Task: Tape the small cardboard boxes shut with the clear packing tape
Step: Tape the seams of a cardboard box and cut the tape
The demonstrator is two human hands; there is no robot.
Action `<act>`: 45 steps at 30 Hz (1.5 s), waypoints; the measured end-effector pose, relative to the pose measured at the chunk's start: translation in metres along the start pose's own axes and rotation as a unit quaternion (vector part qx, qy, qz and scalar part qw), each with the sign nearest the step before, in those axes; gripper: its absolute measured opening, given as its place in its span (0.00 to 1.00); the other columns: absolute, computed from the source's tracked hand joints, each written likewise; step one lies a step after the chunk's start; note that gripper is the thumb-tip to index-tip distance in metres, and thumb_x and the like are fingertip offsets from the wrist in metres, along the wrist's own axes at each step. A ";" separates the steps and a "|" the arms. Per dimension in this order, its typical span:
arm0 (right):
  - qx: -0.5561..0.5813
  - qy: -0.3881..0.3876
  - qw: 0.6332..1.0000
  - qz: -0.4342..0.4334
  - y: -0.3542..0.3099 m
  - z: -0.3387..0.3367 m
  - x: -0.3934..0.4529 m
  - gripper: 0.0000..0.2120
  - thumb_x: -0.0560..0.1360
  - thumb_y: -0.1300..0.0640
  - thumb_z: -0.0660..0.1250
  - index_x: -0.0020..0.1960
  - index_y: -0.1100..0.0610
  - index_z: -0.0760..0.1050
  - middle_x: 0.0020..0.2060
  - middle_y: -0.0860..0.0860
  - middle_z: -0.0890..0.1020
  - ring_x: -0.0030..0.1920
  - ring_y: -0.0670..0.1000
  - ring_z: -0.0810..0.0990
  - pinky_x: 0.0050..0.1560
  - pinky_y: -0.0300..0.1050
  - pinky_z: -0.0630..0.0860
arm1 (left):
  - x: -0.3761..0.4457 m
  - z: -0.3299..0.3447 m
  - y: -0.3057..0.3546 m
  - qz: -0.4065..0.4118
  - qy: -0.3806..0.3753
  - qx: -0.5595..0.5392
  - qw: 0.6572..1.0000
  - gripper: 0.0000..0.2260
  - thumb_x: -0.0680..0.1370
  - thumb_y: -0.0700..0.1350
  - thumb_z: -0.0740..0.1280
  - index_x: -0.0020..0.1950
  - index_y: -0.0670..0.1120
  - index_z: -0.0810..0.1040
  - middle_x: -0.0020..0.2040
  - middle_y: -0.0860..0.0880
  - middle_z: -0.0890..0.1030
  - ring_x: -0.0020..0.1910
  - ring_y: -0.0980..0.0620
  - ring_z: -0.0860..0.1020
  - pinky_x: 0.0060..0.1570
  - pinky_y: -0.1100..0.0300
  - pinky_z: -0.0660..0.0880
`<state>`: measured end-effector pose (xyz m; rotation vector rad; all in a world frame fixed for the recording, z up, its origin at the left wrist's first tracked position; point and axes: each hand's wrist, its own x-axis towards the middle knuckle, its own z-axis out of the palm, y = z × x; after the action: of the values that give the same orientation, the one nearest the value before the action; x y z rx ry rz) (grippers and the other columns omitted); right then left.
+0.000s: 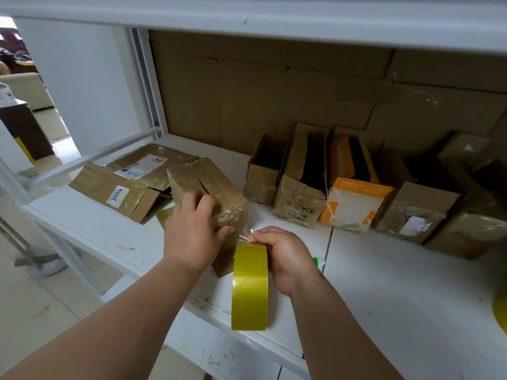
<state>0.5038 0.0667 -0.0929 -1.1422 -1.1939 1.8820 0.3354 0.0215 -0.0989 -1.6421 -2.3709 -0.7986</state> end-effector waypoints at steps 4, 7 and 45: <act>0.010 -0.004 1.000 -0.004 0.001 0.002 0.000 0.10 0.74 0.66 0.67 0.35 0.58 0.79 0.33 0.56 0.79 0.37 0.55 0.76 0.43 0.48 0.72 | -0.002 -0.001 -0.006 0.036 -0.011 0.020 0.999 0.30 0.72 0.60 0.72 0.72 0.58 0.70 0.64 0.45 0.68 0.59 0.42 0.73 0.56 0.45 0.76; 0.016 -0.018 1.000 0.000 0.002 0.006 -0.001 0.12 0.75 0.66 0.66 0.34 0.58 0.80 0.32 0.55 0.79 0.37 0.55 0.76 0.47 0.51 0.71 | 0.001 -0.006 -0.004 0.034 -0.001 0.026 0.999 0.27 0.74 0.67 0.63 0.70 0.57 0.75 0.61 0.45 0.69 0.56 0.42 0.74 0.52 0.45 0.77; 0.079 0.041 0.995 -0.034 -0.005 0.018 -0.033 0.09 0.77 0.68 0.63 0.39 0.63 0.76 0.34 0.58 0.80 0.35 0.54 0.77 0.45 0.50 0.74 | 0.000 -0.036 -0.016 0.045 0.022 -0.217 0.975 0.24 0.81 0.40 0.64 0.75 0.55 0.68 0.77 0.49 0.62 0.54 0.53 0.76 0.56 0.59 0.71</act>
<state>0.5020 0.0344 -0.0737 -1.0695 -1.0072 1.8248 0.3145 -0.0004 -0.0735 -1.8392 -2.1787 -1.3967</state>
